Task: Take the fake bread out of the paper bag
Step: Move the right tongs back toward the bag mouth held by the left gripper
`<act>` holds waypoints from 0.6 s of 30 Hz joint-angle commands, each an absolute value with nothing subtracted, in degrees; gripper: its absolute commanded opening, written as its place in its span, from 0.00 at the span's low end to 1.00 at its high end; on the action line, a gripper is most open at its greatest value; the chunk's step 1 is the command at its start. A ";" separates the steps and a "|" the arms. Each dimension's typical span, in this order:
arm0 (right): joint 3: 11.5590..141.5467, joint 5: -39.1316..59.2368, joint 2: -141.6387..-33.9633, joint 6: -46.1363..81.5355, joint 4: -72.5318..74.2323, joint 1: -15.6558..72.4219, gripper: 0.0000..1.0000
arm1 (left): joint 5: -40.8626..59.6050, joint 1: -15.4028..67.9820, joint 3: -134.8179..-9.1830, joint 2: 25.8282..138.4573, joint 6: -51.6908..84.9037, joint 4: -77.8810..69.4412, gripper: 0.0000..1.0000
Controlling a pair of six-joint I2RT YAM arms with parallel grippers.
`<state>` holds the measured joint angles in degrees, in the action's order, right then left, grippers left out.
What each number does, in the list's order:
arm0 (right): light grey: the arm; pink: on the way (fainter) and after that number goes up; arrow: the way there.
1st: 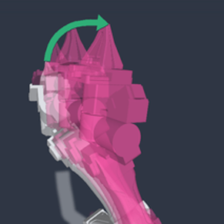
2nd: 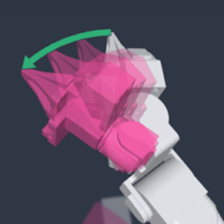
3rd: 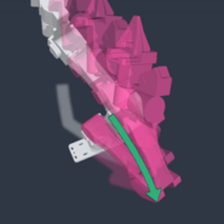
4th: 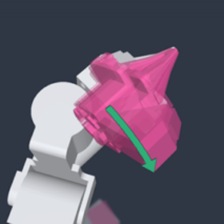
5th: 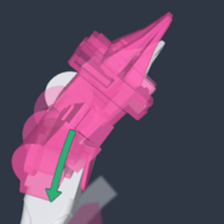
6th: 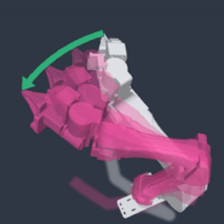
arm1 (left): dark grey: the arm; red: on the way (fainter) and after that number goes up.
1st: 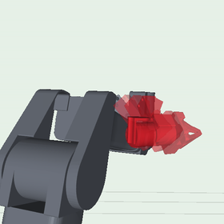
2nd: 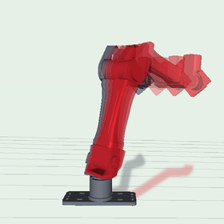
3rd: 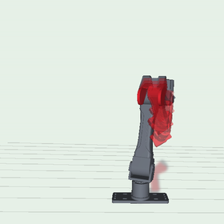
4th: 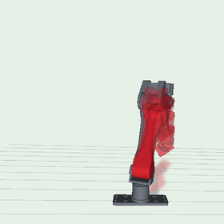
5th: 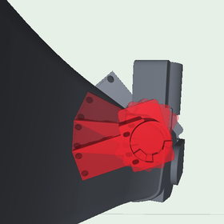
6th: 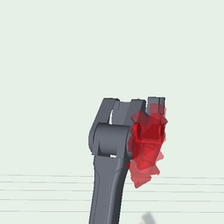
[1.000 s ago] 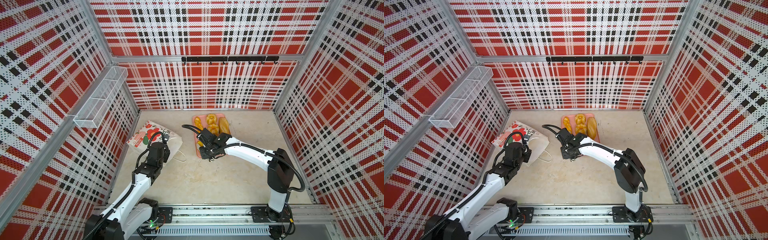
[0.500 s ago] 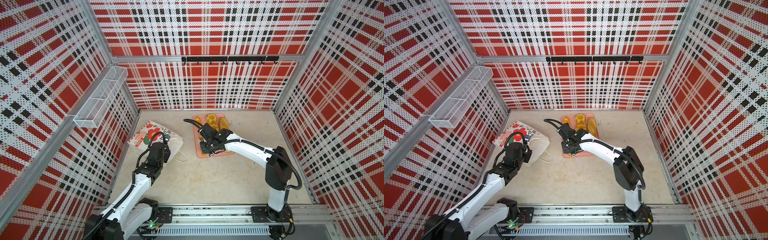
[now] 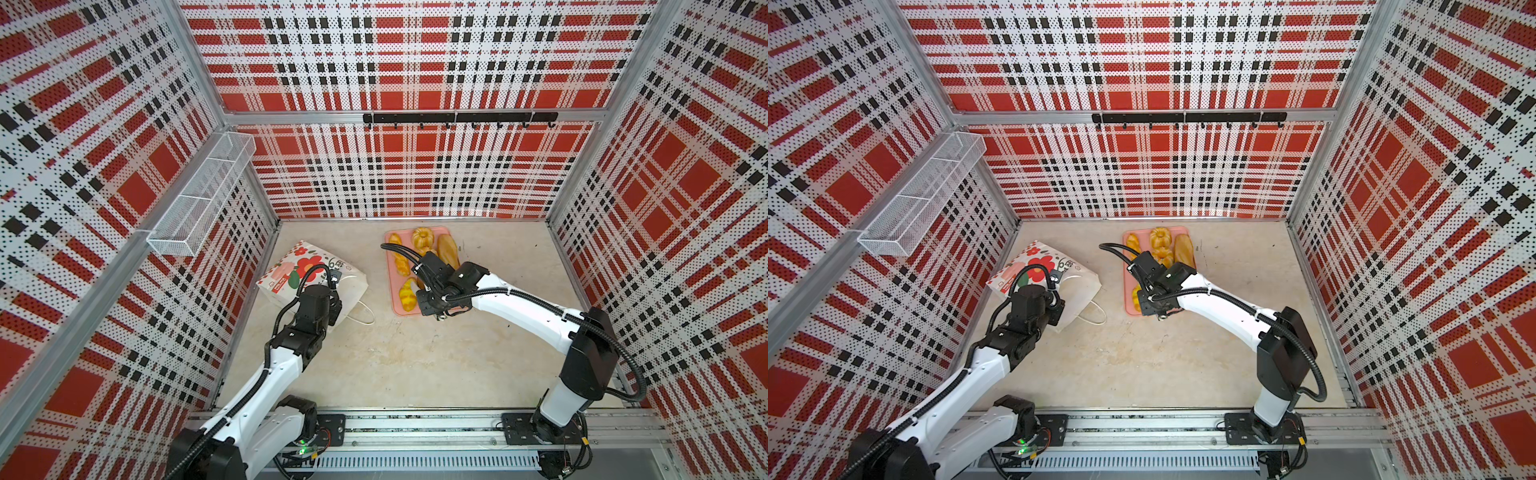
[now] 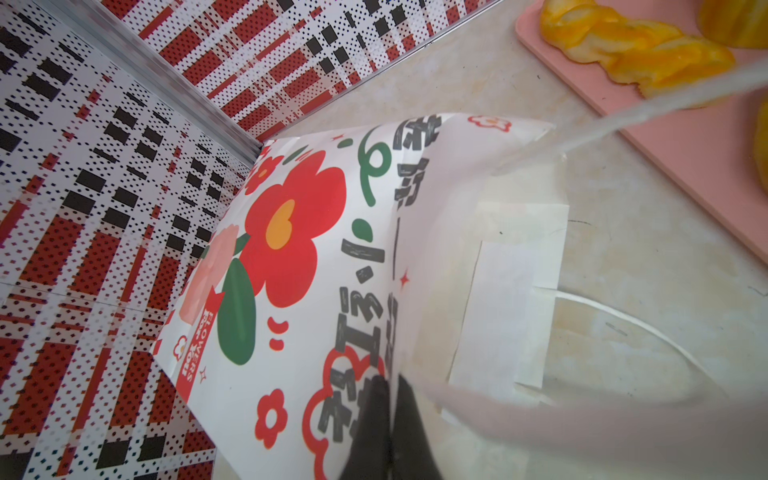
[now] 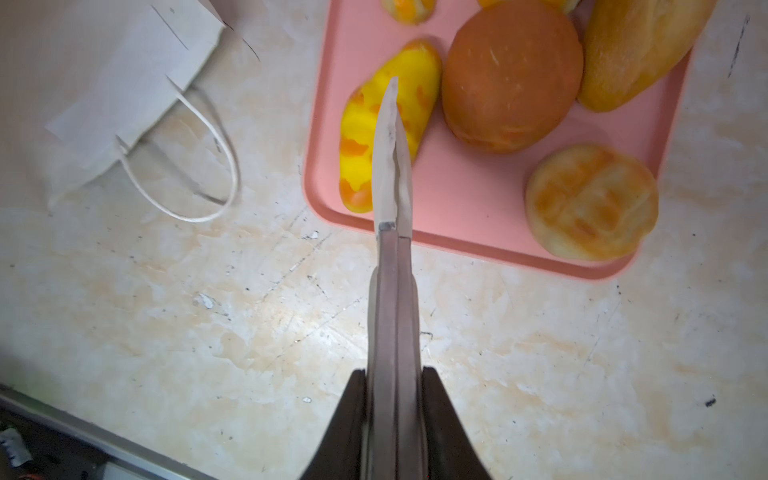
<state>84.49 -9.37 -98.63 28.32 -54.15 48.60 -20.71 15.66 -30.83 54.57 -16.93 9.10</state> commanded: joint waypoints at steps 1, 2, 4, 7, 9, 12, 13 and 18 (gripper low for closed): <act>84.66 -11.59 -100.31 28.05 -53.81 48.43 0.00 | -21.01 16.22 -30.45 53.40 -16.62 9.23 0.00; 84.86 -11.52 -100.81 28.10 -53.65 48.38 0.00 | -20.92 16.21 -30.41 53.47 -16.63 9.23 0.00; 85.15 -11.40 -102.06 27.80 -53.40 48.42 0.00 | -20.90 16.18 -30.50 53.59 -16.61 9.14 0.00; 86.07 -11.32 -103.82 27.18 -52.91 48.34 0.00 | -20.83 16.26 -30.52 53.62 -16.67 9.14 0.00; 86.95 -11.54 -105.08 26.80 -52.80 48.17 0.00 | -20.83 16.24 -30.50 53.55 -16.60 9.10 0.00; 88.54 -11.78 -106.42 26.28 -52.97 47.64 0.00 | -20.80 16.25 -30.50 53.53 -16.62 9.13 0.00; 89.23 -12.11 -106.73 26.13 -53.15 47.48 0.00 | -20.74 16.30 -30.50 53.57 -16.66 9.14 0.00; 91.75 -12.69 -107.83 25.97 -53.65 46.30 0.00 | -20.57 16.22 -30.50 53.71 -16.70 9.03 0.00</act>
